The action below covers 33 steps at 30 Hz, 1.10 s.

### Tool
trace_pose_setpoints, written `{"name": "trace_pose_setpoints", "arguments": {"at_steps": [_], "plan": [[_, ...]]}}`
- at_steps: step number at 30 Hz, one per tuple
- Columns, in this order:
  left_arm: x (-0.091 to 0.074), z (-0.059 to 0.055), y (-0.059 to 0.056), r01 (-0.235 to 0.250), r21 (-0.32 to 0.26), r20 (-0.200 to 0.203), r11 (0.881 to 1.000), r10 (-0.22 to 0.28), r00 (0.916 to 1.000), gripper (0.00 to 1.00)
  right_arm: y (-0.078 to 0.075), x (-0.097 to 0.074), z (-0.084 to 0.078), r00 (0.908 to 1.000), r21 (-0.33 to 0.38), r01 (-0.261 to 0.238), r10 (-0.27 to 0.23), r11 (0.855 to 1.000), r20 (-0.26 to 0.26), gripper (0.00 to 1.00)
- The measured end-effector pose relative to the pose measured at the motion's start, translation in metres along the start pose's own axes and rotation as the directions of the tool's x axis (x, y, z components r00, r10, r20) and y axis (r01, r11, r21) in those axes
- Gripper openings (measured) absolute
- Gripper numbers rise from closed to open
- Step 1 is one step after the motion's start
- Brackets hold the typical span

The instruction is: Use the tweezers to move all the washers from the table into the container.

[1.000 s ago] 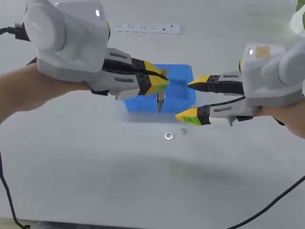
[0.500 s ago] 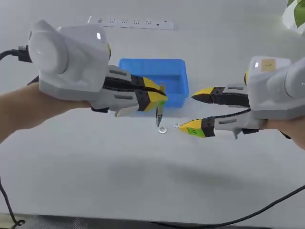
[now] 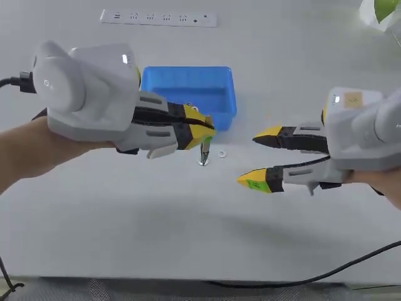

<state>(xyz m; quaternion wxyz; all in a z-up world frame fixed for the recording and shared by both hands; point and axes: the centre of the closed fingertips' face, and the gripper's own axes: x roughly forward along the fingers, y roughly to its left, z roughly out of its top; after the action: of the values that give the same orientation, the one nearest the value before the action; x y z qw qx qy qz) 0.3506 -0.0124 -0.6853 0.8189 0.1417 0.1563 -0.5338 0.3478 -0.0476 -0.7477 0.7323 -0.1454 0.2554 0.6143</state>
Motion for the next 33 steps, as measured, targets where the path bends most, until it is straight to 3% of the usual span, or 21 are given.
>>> {"name": "trace_pose_setpoints", "arguments": {"at_steps": [5, 11, 21, 29, 33], "plan": [[0.002, -0.003, -0.006, 0.013, 0.046, 0.013, 0.999, -0.013, 0.9998, 0.06, 0.005, 0.001, -0.003, 0.9998, 0.009, -0.020, 0.020, 1.000, 0.000, 0.50], [0.006, -0.007, -0.009, 0.034, 0.113, 0.000, 0.993, -0.034, 0.9994, 0.06, 0.006, 0.002, -0.005, 0.9997, 0.024, -0.017, 0.017, 1.000, 0.020, 0.46], [0.008, -0.011, 0.000, 0.041, 0.122, -0.001, 0.992, -0.041, 0.9992, 0.06, 0.014, 0.008, -0.009, 0.9970, 0.052, -0.064, 0.062, 0.997, 0.047, 0.51], [0.010, -0.010, 0.001, 0.054, 0.125, 0.014, 0.991, -0.056, 0.9983, 0.06, 0.017, 0.013, -0.012, 0.9951, 0.069, -0.085, 0.081, 0.994, 0.055, 0.56], [0.012, -0.014, 0.002, 0.059, 0.137, 0.001, 0.989, -0.060, 0.9982, 0.06, 0.022, 0.014, -0.013, 0.9936, 0.070, -0.102, 0.099, 0.992, 0.055, 0.57]]}}
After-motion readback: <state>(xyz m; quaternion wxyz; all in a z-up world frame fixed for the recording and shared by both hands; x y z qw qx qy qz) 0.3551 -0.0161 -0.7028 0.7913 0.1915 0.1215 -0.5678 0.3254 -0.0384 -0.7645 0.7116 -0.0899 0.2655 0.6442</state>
